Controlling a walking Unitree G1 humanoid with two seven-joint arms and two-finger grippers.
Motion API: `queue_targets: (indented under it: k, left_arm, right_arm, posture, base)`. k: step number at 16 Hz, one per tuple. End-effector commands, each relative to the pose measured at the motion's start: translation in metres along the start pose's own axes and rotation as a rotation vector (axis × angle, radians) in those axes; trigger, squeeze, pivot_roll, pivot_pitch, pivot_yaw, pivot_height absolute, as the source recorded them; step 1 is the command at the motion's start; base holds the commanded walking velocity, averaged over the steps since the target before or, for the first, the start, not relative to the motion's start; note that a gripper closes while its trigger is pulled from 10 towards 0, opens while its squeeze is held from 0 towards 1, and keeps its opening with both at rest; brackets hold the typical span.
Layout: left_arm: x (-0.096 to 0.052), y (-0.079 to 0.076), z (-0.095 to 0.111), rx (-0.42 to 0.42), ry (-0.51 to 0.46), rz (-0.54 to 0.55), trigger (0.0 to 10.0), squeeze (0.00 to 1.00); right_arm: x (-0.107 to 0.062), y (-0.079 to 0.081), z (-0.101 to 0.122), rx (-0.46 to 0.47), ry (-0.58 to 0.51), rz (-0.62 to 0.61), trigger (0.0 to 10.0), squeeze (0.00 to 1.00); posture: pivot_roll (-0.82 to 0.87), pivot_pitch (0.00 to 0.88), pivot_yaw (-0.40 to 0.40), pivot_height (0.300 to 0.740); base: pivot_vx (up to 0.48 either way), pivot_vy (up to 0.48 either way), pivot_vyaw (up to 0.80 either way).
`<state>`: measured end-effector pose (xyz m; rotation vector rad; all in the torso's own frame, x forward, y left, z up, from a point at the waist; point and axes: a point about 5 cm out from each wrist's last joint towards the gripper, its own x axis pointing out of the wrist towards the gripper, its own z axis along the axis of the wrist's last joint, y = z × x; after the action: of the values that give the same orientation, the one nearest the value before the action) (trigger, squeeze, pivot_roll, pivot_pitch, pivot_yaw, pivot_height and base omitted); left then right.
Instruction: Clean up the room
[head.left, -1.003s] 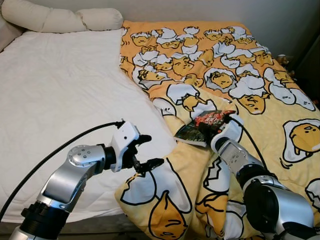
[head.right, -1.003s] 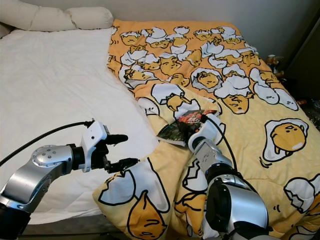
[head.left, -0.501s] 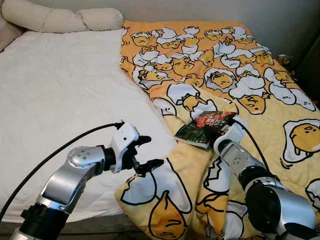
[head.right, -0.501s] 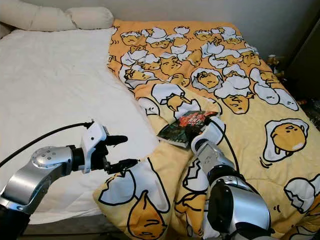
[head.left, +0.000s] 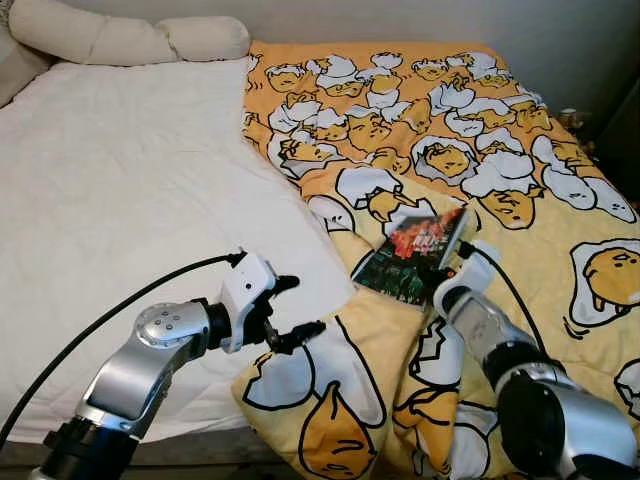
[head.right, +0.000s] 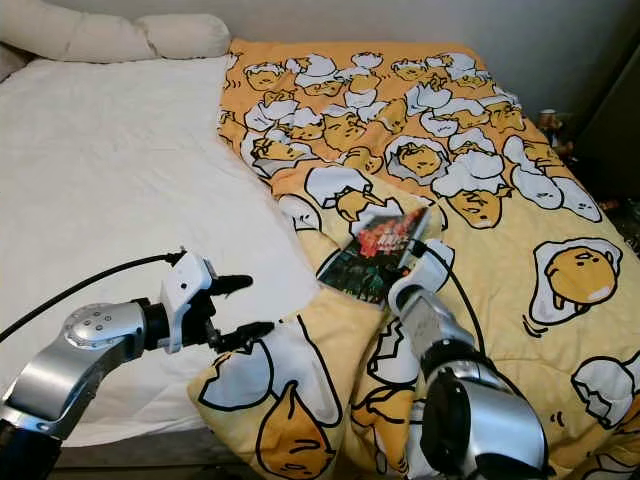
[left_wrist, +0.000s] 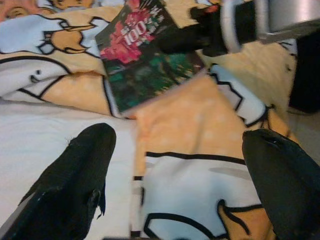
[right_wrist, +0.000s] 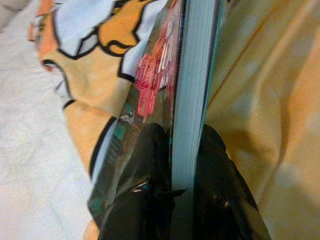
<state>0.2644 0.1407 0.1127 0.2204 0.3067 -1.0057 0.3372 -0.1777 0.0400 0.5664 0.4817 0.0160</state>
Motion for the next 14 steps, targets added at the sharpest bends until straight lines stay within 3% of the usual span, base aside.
queue_targets:
  k: [1, 4, 7, 10, 12, 14]
  left_arm:
    - [-0.001, 0.005, 0.002, 0.016, -0.006, 0.042, 10.0, 0.0]
    - [0.001, 0.023, 0.004, -0.038, -0.086, 0.183, 10.0, 0.0]
    - [0.009, 0.031, 0.006, -0.118, -0.121, 0.184, 10.0, 0.0]
    - [0.039, 0.038, 0.017, -0.31, -0.237, 0.117, 10.0, 0.0]
    - [0.064, 0.039, 0.02, -0.427, -0.261, 0.07, 10.0, 0.0]
    - [0.076, 0.04, 0.018, -0.484, -0.249, 0.065, 10.0, 0.0]
  right_arm:
    - [-0.001, 0.0, 0.005, -0.013, -0.021, 0.052, 0.0, 0.0]
    - [-0.008, 0.001, 0.005, 0.049, -0.042, 0.292, 0.0, 0.0]
    - [-0.014, -0.003, 0.004, 0.057, -0.044, 0.4, 0.0, 0.0]
    - [-0.025, -0.013, 0.013, 0.108, -0.076, 0.531, 0.0, 0.0]
    - [-0.033, -0.017, 0.019, 0.135, -0.092, 0.618, 0.0, 0.0]
    - [-0.038, -0.018, 0.022, 0.15, -0.1, 0.678, 0.0, 0.0]
  posture:
    - [-0.01, 0.0, 0.021, 0.74]
    - [0.0, 0.0, 0.023, 0.74]
    - [-0.02, 0.0, 0.047, 0.74]
    - [-0.03, 0.0, 0.075, 0.74]
    - [-0.05, 0.0, 0.107, 0.74]
    - [-0.08, 0.0, 0.147, 0.74]
  base:
    - [0.0, 0.0, 0.0]
    - [0.0, 0.0, 0.0]
    - [0.0, 0.0, 0.0]
    - [0.0, 0.0, 0.0]
    - [0.0, 0.0, 0.0]
    - [0.0, 0.0, 0.0]
